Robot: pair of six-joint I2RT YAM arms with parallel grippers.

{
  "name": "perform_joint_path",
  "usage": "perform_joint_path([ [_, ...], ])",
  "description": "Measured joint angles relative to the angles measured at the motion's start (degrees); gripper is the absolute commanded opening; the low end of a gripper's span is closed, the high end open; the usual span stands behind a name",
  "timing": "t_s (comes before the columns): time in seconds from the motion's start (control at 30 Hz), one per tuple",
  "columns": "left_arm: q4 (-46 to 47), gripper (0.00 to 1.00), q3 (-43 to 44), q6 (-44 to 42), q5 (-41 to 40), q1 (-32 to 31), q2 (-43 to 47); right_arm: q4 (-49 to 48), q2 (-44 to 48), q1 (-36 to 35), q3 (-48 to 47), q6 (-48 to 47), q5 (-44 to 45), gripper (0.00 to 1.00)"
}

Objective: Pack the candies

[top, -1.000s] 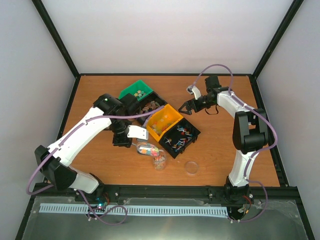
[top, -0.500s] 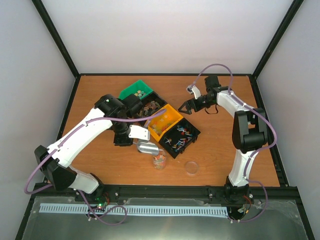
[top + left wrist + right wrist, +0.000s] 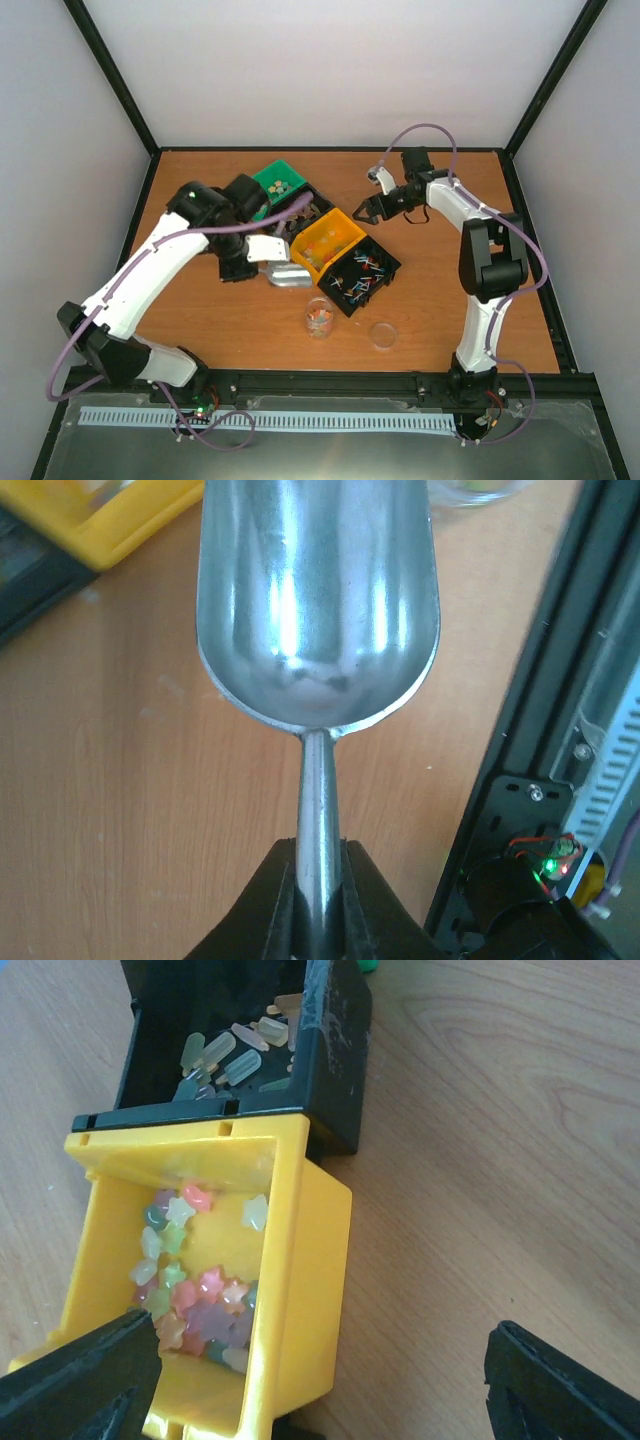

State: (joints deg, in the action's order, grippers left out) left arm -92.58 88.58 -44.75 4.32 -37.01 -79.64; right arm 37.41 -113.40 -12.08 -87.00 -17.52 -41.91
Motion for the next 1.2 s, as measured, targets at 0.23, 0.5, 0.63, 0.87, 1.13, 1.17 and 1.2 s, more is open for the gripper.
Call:
perform_joint_path([
  [0.23,0.1,0.01,9.8,8.6,-3.5,10.2,-8.7,-0.1,-4.0,-5.5,-4.3,-0.3,5.7,0.79],
  [0.5,-0.2,0.01,21.7,17.9,-12.8,11.6,-23.6,0.8,-9.3,-9.5,-9.3,-0.1,10.6,0.71],
  [0.63,-0.4,0.01,24.4,19.7,-16.4,11.6,-28.6,0.9,-9.7,-10.2,-9.4,-0.2,11.7,0.62],
  [0.87,-0.4,0.01,28.5,20.0,-21.3,11.6,-37.0,0.3,-9.7,-12.9,-9.3,-0.9,13.7,0.42],
  [1.13,-0.4,0.01,28.3,19.0,-21.9,11.6,-39.1,-2.8,-9.7,-13.8,-7.3,-1.8,15.3,0.32],
  [1.17,-0.5,0.01,28.2,19.0,-21.9,11.6,-39.1,-3.3,-9.7,-13.9,-6.9,-1.9,15.3,0.31],
  [1.2,-0.4,0.01,28.1,19.0,-22.0,11.6,-39.3,-3.8,-9.7,-14.1,-6.4,-2.0,15.4,0.3],
])
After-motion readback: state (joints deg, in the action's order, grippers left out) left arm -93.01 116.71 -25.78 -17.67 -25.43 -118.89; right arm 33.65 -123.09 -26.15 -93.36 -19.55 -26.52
